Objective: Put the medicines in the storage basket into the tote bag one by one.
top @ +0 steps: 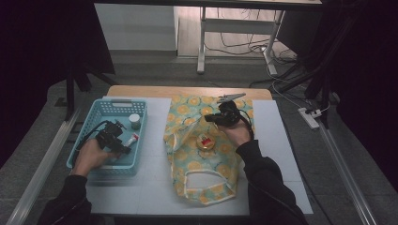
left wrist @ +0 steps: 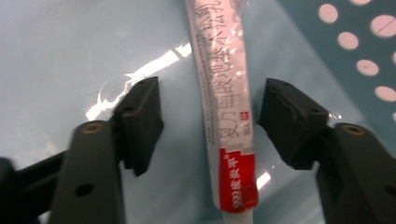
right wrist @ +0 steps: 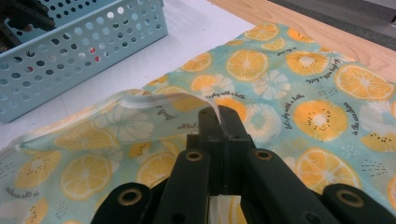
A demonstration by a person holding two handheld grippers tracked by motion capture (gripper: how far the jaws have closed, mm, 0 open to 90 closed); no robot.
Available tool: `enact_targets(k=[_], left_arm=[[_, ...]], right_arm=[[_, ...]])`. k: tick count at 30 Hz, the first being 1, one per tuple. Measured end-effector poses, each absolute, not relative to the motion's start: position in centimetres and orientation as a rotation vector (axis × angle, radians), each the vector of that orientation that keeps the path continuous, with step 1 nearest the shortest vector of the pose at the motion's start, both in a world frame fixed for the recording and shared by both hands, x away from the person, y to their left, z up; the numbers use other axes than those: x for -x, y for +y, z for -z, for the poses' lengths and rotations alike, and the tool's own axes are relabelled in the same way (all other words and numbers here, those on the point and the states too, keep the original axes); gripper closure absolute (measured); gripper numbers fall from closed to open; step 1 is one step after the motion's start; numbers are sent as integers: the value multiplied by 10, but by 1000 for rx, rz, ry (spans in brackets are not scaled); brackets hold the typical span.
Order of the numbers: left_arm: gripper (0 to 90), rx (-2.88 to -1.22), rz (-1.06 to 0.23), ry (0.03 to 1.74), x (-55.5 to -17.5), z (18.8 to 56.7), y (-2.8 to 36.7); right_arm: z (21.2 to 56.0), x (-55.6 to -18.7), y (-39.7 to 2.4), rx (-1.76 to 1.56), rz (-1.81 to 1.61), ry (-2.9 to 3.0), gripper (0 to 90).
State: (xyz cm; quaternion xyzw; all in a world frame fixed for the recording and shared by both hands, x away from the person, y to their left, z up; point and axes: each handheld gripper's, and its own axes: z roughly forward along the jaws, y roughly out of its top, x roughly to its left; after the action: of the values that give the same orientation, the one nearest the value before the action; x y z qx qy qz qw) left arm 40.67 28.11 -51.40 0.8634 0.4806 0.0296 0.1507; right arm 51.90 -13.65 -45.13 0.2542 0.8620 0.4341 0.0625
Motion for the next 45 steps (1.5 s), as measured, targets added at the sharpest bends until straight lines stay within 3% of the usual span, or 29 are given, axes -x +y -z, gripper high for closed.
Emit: enact_targets(k=[6,9,18,23,45], left_arm=[[666,-2479,-68,1369,-404,513,287],[735,-2477,-72,1377,-404,513,287],[745,-2412,3,1462,-408,512,291],[746,-2375,-17,1492,-408,509,293],[746,-2256,-127,1326,-390,451,274]], right_arm=[[451,-519,-136,-768,-1315,2603,900],[451,-519,-136,-766,-1315,2604,900],[450,-519,-138,-769,-1316,2598,900],[449,-519,-138,-767,-1320,2595,900],[445,-517,-138,-753,-1336,2588,900]])
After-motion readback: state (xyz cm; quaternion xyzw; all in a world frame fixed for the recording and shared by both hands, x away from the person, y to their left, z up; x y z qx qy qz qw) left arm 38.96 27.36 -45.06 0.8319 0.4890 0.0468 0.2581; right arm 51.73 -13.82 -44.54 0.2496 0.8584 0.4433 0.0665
